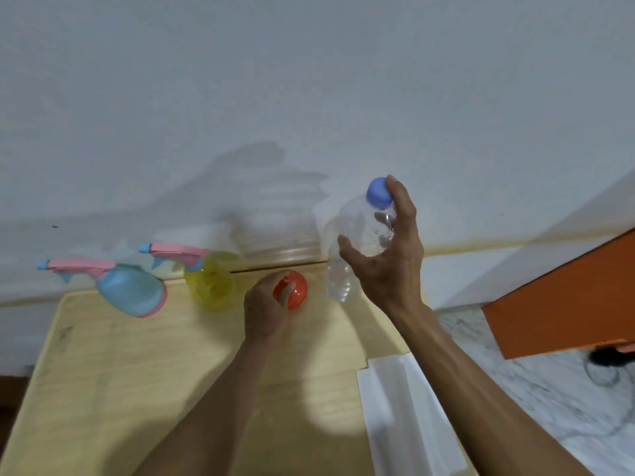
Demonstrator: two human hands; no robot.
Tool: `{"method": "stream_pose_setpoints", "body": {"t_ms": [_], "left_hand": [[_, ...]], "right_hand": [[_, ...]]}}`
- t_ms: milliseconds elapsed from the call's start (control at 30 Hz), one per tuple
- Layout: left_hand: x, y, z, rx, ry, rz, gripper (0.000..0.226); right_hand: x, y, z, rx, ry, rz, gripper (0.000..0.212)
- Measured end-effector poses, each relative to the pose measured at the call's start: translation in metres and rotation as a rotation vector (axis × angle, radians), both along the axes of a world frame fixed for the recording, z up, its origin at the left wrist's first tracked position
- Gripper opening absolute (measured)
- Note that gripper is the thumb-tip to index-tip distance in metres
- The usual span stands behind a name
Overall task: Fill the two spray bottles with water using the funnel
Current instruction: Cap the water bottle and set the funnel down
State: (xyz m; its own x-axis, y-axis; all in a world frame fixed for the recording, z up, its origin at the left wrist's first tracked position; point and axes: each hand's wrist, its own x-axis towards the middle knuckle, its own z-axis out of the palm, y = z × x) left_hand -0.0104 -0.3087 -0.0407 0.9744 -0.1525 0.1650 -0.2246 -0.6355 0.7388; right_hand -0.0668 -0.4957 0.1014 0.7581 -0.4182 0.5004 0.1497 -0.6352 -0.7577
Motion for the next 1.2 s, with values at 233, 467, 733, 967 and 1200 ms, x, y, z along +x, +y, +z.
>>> {"method": "stream_pose_setpoints", "body": {"t_ms": [233,467,733,967,1200], "left_hand": [[0.017,-0.015,-0.012,0.029,0.049,-0.045,0.023],[0.019,-0.019,-0.021,0.015,0.131,-0.006,0.028],[0.017,-0.013,-0.020,0.031,0.197,-0.021,0.041],[-0.006,0.008,0.000,0.044,0.163,-0.038,0.057],[-0.067,0.041,0.015,-0.024,0.174,-0.034,0.048]], "right_hand": [[0.016,-0.007,-0.011,0.029,0.034,0.004,0.098],[0.021,-0.010,-0.010,0.025,0.053,0.036,0.102],[0.015,-0.008,-0.011,-0.001,0.052,0.084,0.108],[-0.011,-0.004,-0.003,0.078,0.123,0.037,0.125],[-0.097,0.015,-0.010,0.177,0.278,-0.159,0.089]]}}
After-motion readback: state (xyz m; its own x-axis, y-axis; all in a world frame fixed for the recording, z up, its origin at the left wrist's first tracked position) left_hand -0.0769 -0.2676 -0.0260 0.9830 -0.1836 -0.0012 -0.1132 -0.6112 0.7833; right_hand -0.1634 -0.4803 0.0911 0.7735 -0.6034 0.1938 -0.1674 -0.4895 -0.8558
